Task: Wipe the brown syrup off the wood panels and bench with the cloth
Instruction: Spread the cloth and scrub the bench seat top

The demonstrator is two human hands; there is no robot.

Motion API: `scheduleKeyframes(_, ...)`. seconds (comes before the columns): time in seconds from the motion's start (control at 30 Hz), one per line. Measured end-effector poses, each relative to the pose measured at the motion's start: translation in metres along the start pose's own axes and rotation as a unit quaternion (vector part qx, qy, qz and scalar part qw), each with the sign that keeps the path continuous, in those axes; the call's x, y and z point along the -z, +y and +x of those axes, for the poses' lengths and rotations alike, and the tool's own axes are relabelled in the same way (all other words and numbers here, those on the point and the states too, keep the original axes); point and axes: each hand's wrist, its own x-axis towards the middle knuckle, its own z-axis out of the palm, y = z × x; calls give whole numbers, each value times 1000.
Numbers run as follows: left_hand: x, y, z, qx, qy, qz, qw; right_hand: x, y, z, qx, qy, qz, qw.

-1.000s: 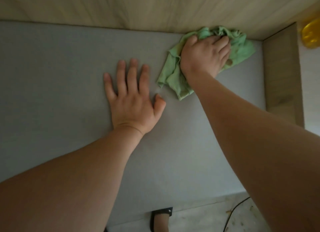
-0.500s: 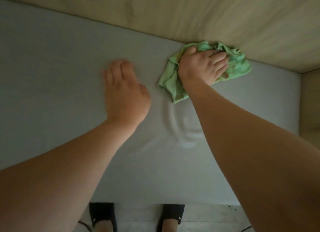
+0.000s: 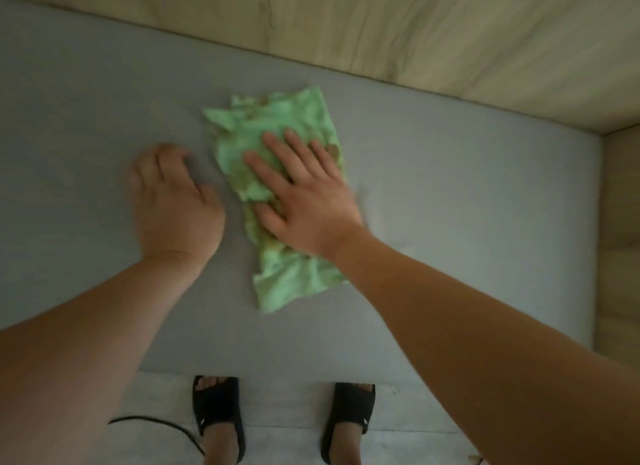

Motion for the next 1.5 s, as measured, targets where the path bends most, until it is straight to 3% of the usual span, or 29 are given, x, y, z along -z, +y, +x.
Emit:
scheduleKeyframes(0.07, 1, 1, -5, -28, -15, -1, 999, 3, 39, -40, -78, 3, -12, 997)
scheduleKeyframes(0.17, 3, -3, -9, -33, -18, -12, 999, 14, 71, -57, -261, -9, -29, 965)
scheduleKeyframes(0.4, 33, -67, -18, 19, 19, 1, 1000, 5, 3, 10, -425, 18, 31, 904)
scheduleKeyframes(0.5, 57, -106, -29, 72, 44, 6, 996, 3, -43, 49, -382, -2, 33, 924)
scheduleKeyframes(0.63, 87, -153, -54, 147, 64, -10, 987, -4, -132, 101, -239, -40, 26, 970)
scheduleKeyframes(0.77, 108, -191, -78, 228, 30, 4, 973, -18, -236, 127, -73, -76, 14, 994)
scheduleKeyframes(0.87, 117, -205, -90, 230, 0, 9, 973, -31, -286, 102, 98, -105, -8, 990)
scheduleKeyframes(0.97, 120, -206, -99, 200, -38, 24, 979, -32, -259, 66, 202, -109, -9, 973)
scheduleKeyframes(1.03, 120, -205, -96, 215, -67, 30, 974, -28, -208, 58, 158, -88, -14, 983)
scheduleKeyframes(1.1, 122, -206, -86, 236, -66, 33, 969, -16, -155, 62, 5, -73, -29, 997)
scheduleKeyframes(1.17, 123, -214, -77, 229, -47, 21, 972, -5, -130, 78, -168, -64, -18, 984)
scheduleKeyframes(1.27, 129, -231, -71, 205, -20, -43, 978, -4, -156, 115, -303, -45, 18, 952)
scheduleKeyframes(1.37, 142, -252, -73, 216, 5, -83, 973, -14, -219, 149, -267, -58, 21, 962)
scheduleKeyframes(1.5, 156, -281, -89, 245, 19, -70, 967, -27, -318, 159, -61, -94, 15, 994)
